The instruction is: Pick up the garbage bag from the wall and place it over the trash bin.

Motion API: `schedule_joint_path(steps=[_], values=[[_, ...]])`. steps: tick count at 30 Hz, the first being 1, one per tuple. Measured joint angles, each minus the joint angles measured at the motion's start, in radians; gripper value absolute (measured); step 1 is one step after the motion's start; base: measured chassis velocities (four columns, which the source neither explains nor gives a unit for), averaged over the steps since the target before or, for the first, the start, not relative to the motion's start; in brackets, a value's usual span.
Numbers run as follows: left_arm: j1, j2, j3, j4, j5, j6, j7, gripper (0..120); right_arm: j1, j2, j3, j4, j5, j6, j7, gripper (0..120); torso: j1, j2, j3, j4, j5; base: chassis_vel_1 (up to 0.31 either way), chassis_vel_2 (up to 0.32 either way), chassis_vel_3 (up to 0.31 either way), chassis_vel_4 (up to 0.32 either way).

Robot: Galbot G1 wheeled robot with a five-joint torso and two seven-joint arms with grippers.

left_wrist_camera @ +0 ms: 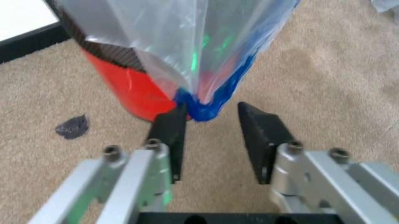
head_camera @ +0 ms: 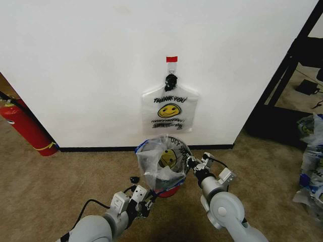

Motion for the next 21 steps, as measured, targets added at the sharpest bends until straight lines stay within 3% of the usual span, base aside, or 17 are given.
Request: schedule_joint_path(steps=[4,5,10,14,15,20,21], values=[[0.03,0.017,-0.021,-0.018,0.004,0.002,0.0,48,-0.001,-0.007,0.003,0.004,0.0,0.0,0.0,2,0.0,0.0,0.0,0.0003,0.0001,0.0,0.0,0.0,0.0],[0.041,0.028,-0.036,-0.027,0.006,0.003,-0.001,58,-0.004,-0.011,0.008,0.008,0.0,0.0,0.0,2,0.0,0.0,0.0,0.0003,0.0001,0.0,0.0,0.0,0.0],[0.06,0.033,-0.085,-0.046,-0.013,0.003,-0.008,73,-0.006,-0.016,0.013,0.01,0.0,0.0,0.0,2,0.0,0.0,0.0,0.0004,0.0001,0.0,0.0,0.0,0.0],[0.03,0.029,-0.136,-0.073,-0.171,-0.003,-0.051,91,-0.018,-0.019,0.027,0.016,-0.003,0.001,0.0,2,0.0,0.0,0.0,0.0001,0.0001,0.0,0.0,0.0,0.0],[0.03,0.029,-0.136,-0.073,-0.171,-0.003,-0.051,91,-0.018,-0.019,0.027,0.016,-0.003,0.001,0.0,2,0.0,0.0,0.0,0.0001,0.0001,0.0,0.0,0.0,0.0],[0.005,0.005,-0.21,-0.041,-0.465,-0.029,-0.044,100,-0.028,-0.019,0.044,0.024,-0.006,0.001,0.004,2,0.0,0.0,0.0,0.0001,0.0002,0.0,0.0,0.0,0.0],[0.005,0.005,-0.21,-0.041,-0.465,-0.029,-0.044,100,-0.028,-0.019,0.044,0.024,-0.006,0.001,0.004,2,0.0,0.0,0.0,0.0001,0.0002,0.0,0.0,0.0,0.0]])
